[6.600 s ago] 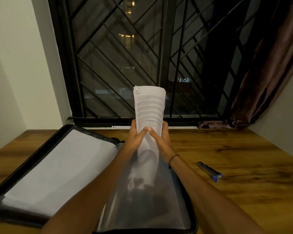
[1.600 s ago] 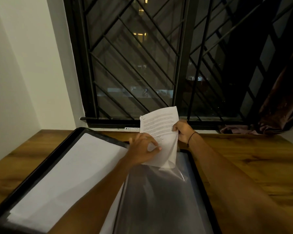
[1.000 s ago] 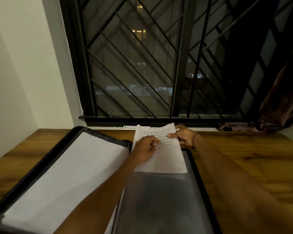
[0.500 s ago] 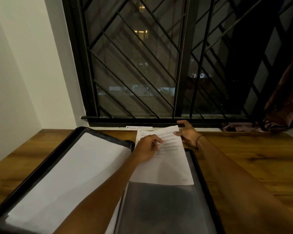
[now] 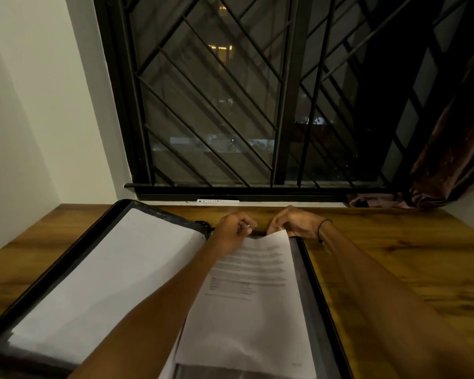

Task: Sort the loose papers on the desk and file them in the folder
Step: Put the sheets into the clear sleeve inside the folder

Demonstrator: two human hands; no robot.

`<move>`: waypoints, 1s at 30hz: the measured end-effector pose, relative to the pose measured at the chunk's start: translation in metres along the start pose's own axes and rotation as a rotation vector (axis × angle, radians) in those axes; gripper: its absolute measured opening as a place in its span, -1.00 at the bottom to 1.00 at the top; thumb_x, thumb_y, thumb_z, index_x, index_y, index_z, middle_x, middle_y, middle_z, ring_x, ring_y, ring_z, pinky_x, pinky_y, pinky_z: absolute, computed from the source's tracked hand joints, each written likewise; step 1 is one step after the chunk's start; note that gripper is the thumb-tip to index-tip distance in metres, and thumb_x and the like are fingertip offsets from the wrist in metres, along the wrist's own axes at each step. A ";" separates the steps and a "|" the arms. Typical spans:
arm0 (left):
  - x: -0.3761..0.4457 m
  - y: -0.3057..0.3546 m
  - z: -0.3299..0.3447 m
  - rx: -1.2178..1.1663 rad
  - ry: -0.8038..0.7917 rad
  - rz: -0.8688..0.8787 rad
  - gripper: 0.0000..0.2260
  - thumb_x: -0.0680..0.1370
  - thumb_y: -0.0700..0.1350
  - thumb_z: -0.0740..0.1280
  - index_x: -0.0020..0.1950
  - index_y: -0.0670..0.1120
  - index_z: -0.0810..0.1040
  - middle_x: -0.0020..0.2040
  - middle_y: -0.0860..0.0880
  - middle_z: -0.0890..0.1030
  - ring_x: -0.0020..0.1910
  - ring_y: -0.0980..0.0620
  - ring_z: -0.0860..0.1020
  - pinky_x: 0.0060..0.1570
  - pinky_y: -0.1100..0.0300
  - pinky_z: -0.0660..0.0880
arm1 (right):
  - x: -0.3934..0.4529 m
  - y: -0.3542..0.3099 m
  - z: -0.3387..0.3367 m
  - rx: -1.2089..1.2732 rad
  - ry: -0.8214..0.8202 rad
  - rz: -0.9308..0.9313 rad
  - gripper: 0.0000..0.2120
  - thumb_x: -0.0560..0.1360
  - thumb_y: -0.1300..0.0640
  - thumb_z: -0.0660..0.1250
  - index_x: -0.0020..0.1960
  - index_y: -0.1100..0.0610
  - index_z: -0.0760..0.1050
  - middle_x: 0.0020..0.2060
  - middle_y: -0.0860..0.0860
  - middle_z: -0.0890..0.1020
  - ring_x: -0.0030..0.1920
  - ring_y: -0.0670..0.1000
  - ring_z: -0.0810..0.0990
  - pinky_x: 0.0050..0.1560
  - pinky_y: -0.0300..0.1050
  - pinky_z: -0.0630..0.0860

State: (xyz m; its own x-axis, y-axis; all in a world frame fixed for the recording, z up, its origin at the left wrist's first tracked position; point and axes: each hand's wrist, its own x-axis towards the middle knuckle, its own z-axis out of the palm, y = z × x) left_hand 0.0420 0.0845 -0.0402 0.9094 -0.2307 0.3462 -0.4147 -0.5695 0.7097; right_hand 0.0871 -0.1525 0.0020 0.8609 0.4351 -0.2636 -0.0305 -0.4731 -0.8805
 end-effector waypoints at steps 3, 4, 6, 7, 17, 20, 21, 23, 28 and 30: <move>-0.001 0.001 0.000 0.032 -0.014 -0.017 -0.86 0.59 -0.17 0.37 0.04 0.07 0.64 -0.05 0.06 0.66 -0.05 0.10 0.62 0.04 0.02 0.63 | -0.015 -0.011 0.010 -0.132 -0.071 0.049 -0.53 0.65 -0.18 0.24 0.10 0.21 0.68 0.00 0.15 0.75 0.06 0.14 0.72 0.19 0.00 0.60; -0.001 0.000 0.001 0.044 -0.012 -0.028 -0.86 0.59 -0.15 0.37 0.03 0.10 0.63 -0.05 0.08 0.66 -0.04 0.11 0.62 0.04 -0.02 0.63 | -0.019 -0.013 0.012 -0.182 -0.078 0.052 -0.51 0.63 -0.22 0.25 0.08 0.19 0.69 -0.04 0.12 0.76 -0.02 0.08 0.72 0.07 -0.09 0.60; -0.001 -0.003 0.002 0.070 0.001 -0.047 -0.85 0.59 -0.10 0.35 0.00 0.17 0.61 -0.06 0.11 0.65 -0.04 0.13 0.62 0.03 -0.06 0.63 | -0.022 -0.010 0.013 -0.245 -0.067 0.042 -0.59 0.60 -0.12 0.38 0.03 0.24 0.70 -0.13 0.10 0.74 -0.13 0.02 0.66 -0.11 -0.19 0.54; -0.002 -0.001 0.002 0.082 0.010 -0.047 -0.85 0.59 -0.08 0.34 -0.01 0.19 0.59 -0.05 0.11 0.65 -0.03 0.13 0.62 0.03 -0.06 0.63 | -0.021 -0.006 0.013 -0.251 -0.049 0.021 -0.68 0.57 -0.03 0.45 0.03 0.26 0.70 -0.15 0.11 0.72 -0.15 0.03 0.64 -0.14 -0.18 0.53; -0.043 0.016 -0.107 0.581 -0.066 -0.114 -0.79 0.54 0.13 0.38 0.15 0.16 0.62 0.17 0.11 0.57 0.21 0.06 0.51 0.22 -0.07 0.51 | -0.030 0.024 0.035 -0.281 0.349 -0.026 -0.62 0.44 0.34 0.54 0.19 0.16 0.53 -0.05 0.12 0.68 0.04 0.11 0.69 0.16 0.03 0.62; -0.073 -0.007 -0.186 0.730 -0.001 -0.302 -0.69 0.51 0.25 0.30 0.17 0.18 0.60 0.19 0.02 0.58 0.26 -0.07 0.54 0.26 -0.14 0.48 | -0.033 0.030 0.048 -0.352 0.454 -0.003 -0.66 0.46 0.31 0.50 0.20 0.19 0.52 0.04 0.06 0.58 0.08 0.09 0.59 0.19 -0.03 0.56; -0.088 -0.006 -0.207 0.780 -0.001 -0.368 -0.65 0.54 0.24 0.30 0.26 0.14 0.57 0.25 -0.04 0.55 0.28 -0.14 0.51 0.29 -0.15 0.46 | -0.033 0.032 0.054 -0.306 0.493 -0.004 -0.67 0.46 0.33 0.48 0.19 0.17 0.52 0.09 0.06 0.57 0.13 0.11 0.58 0.22 0.00 0.56; -0.115 -0.005 -0.235 0.886 -0.037 -0.482 -0.56 0.60 0.19 0.29 0.42 0.02 0.44 0.33 -0.14 0.49 0.30 -0.21 0.49 0.27 -0.05 0.44 | -0.035 0.030 0.064 -0.324 0.537 -0.013 -0.66 0.47 0.34 0.46 0.18 0.10 0.50 0.12 0.06 0.56 0.13 0.09 0.57 0.10 -0.04 0.57; -0.163 0.000 -0.265 0.901 0.004 -0.551 -0.45 0.33 0.39 0.14 0.31 0.35 0.45 0.02 0.13 0.66 0.00 0.01 0.63 0.09 0.08 0.58 | -0.035 0.034 0.069 -0.497 0.569 -0.031 -0.71 0.51 0.29 0.41 0.20 0.13 0.51 0.14 0.15 0.59 0.06 0.12 0.57 0.01 -0.06 0.53; -0.162 -0.012 -0.274 0.853 -0.007 -0.590 -0.43 0.33 0.41 0.09 0.29 0.34 0.45 0.04 0.11 0.66 0.01 -0.01 0.63 0.11 0.05 0.58 | -0.035 0.037 0.068 -0.547 0.563 -0.018 -0.67 0.53 0.24 0.42 0.28 0.22 0.52 0.20 0.22 0.57 0.19 0.23 0.56 0.20 0.05 0.50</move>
State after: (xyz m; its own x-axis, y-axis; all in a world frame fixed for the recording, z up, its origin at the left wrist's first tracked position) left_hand -0.1089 0.3446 0.0631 0.9615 0.2632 0.0793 0.2556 -0.9622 0.0942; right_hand 0.0209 -0.1331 -0.0483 0.9913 0.0616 0.1165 0.1141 -0.8434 -0.5250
